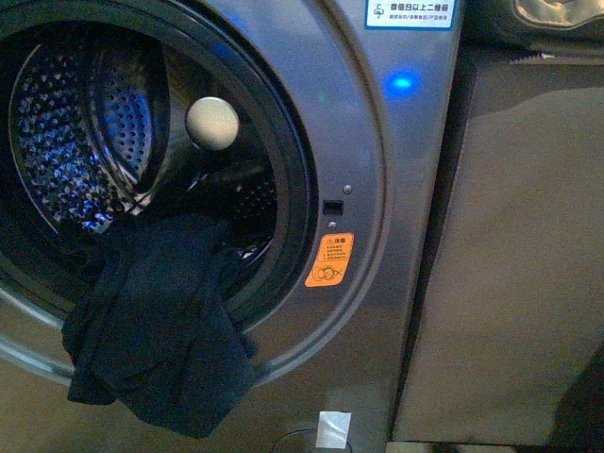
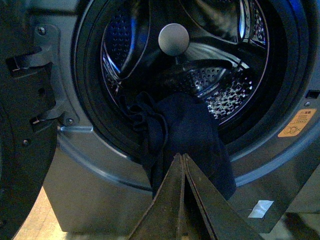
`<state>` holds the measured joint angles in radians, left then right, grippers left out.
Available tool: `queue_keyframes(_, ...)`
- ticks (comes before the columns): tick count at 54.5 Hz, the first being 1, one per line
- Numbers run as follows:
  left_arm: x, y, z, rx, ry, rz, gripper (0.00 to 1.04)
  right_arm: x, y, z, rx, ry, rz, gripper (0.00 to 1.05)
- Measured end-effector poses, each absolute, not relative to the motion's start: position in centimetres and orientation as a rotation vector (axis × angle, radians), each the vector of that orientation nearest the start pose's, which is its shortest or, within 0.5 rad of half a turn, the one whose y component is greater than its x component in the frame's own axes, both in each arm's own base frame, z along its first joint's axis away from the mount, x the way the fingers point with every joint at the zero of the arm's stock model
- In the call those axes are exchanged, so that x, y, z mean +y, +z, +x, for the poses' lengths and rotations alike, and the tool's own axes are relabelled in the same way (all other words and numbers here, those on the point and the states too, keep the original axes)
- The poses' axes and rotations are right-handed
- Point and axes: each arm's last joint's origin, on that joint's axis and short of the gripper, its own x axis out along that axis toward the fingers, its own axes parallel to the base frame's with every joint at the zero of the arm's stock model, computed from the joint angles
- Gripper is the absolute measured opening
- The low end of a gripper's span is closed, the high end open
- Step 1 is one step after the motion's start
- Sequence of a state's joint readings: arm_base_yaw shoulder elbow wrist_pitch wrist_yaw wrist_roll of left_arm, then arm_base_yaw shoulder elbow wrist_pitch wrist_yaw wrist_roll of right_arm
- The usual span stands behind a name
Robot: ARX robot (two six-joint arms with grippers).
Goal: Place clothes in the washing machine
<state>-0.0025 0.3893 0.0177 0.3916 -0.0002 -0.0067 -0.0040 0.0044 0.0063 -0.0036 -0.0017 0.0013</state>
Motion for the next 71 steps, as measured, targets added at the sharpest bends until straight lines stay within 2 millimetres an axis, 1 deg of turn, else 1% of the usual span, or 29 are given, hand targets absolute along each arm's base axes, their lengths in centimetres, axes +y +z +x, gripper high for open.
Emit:
queue_keyframes(16, 0.0, 17.3, 11.2, -0.022, -0.002, -0.007, 0.04, 0.0, 16.5, 9.8, 0.002, -0.002, 0.001, 0.02)
queue_keyframes(31, 0.0, 17.2, 10.7, -0.021, -0.002, -0.007, 0.04, 0.0, 16.5, 9.8, 0.002, -0.002, 0.001, 0.02)
queue_keyframes(34, 0.0, 16.8, 10.2, 0.009, -0.003, -0.007, 0.04, 0.0, 16.5, 9.8, 0.002, -0.002, 0.001, 0.02)
queue_keyframes(38, 0.0, 16.9, 9.8, -0.011, -0.002, -0.007, 0.04, 0.0, 16.5, 9.8, 0.002, -0.002, 0.001, 0.02)
queue_keyframes(50, 0.0, 16.9, 9.7, -0.015, -0.002, -0.007, 0.04, 0.0, 16.5, 9.8, 0.002, -0.002, 0.001, 0.02)
queue_keyframes(51, 0.0, 16.9, 9.7, -0.015, -0.002, -0.007, 0.06, 0.0, 16.5, 9.8, 0.002, -0.003, 0.0, 0.04)
queue_keyframes(54, 0.0, 16.9, 9.7, -0.015, -0.002, -0.007, 0.2, 0.0, 16.5, 9.8, 0.002, -0.002, 0.0, 0.17)
queue_keyframes(59, 0.0, 16.9, 9.7, -0.015, -0.002, -0.007, 0.36, 0.0, 16.5, 9.8, 0.002, -0.002, 0.0, 0.33)
queue_keyframes(62, 0.0, 16.9, 9.7, -0.015, -0.002, -0.007, 0.51, 0.0, 16.5, 9.8, 0.002, -0.002, 0.0, 0.47)
queue_keyframes(67, 0.0, 16.9, 9.7, -0.015, -0.002, -0.007, 0.67, 0.0, 16.5, 9.8, 0.002, -0.002, 0.0, 0.63)
queue_keyframes(68, 0.0, 16.9, 9.7, -0.015, -0.002, -0.007, 0.69, 0.0, 16.5, 9.8, 0.002, -0.002, 0.0, 0.65)
queue_keyframes(71, 0.0, 16.9, 9.7, -0.015, -0.002, -0.007, 0.79, 0.0, 16.5, 9.8, 0.002, -0.002, 0.0, 0.76)
